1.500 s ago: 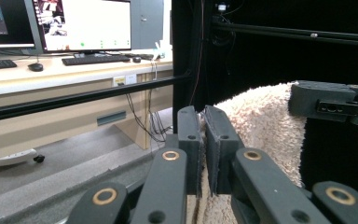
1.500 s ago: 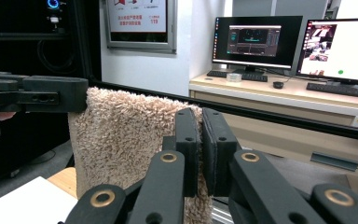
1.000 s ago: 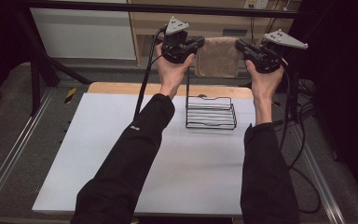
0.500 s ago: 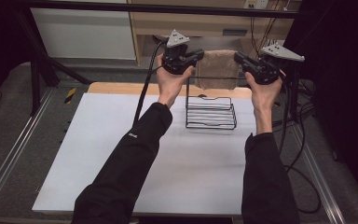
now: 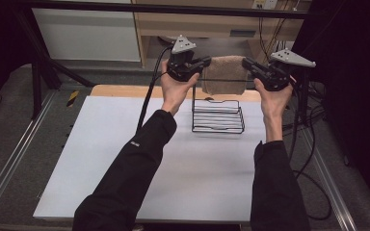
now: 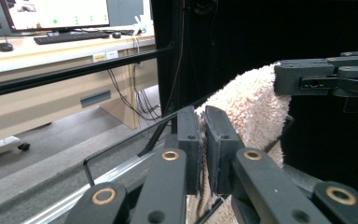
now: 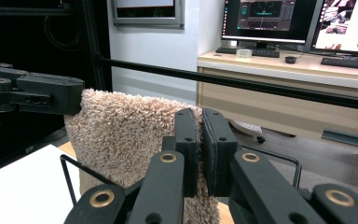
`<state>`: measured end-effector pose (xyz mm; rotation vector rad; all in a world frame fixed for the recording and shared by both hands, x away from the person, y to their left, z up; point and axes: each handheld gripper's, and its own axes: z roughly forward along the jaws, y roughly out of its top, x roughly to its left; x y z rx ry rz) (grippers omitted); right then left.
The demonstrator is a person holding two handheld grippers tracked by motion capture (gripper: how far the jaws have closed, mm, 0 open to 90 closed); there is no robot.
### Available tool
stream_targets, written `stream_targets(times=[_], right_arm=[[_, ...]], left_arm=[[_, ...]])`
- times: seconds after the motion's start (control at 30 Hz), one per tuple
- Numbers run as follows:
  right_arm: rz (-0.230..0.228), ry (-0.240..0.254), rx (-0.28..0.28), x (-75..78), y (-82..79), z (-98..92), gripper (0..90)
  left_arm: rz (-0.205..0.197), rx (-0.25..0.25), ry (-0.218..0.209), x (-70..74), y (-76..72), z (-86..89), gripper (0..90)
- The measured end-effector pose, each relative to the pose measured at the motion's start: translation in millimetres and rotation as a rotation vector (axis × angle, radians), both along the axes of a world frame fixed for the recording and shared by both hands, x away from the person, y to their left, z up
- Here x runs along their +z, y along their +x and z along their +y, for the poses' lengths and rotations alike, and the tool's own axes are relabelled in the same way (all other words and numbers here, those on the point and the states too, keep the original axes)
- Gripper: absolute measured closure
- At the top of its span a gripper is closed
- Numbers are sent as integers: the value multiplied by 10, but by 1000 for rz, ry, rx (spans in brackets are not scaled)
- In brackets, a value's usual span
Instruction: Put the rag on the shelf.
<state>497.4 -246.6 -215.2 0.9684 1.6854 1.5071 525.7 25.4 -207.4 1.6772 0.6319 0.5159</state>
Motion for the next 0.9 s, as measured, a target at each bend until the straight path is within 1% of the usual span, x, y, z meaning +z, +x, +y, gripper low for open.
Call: stream_targets(times=[0.1, 0.17, 0.27, 0.5, 0.57, 0.67, 0.9], right_arm=[[1, -4, 2, -9, -24, 5, 859], [4, -6, 3, -14, -42, 5, 858], [18, -20, 0, -33, -64, 10, 858], [34, -34, -1, -77, -129, -20, 857], [37, -33, 2, -88, -146, -22, 856], [54, -32, 6, -116, -172, -20, 856], [73, -39, 18, -170, -234, -28, 854]], left_arm=[[-4, -7, 12, -6, -26, 7, 849], [1, -4, 25, -14, -37, 2, 849], [5, -5, 43, -39, -65, -18, 849], [5, -28, 68, -83, -130, -33, 847], [15, -31, 75, -94, -145, -31, 845], [40, -35, 86, -119, -165, -26, 842], [75, -45, 76, -188, -186, -14, 831]])
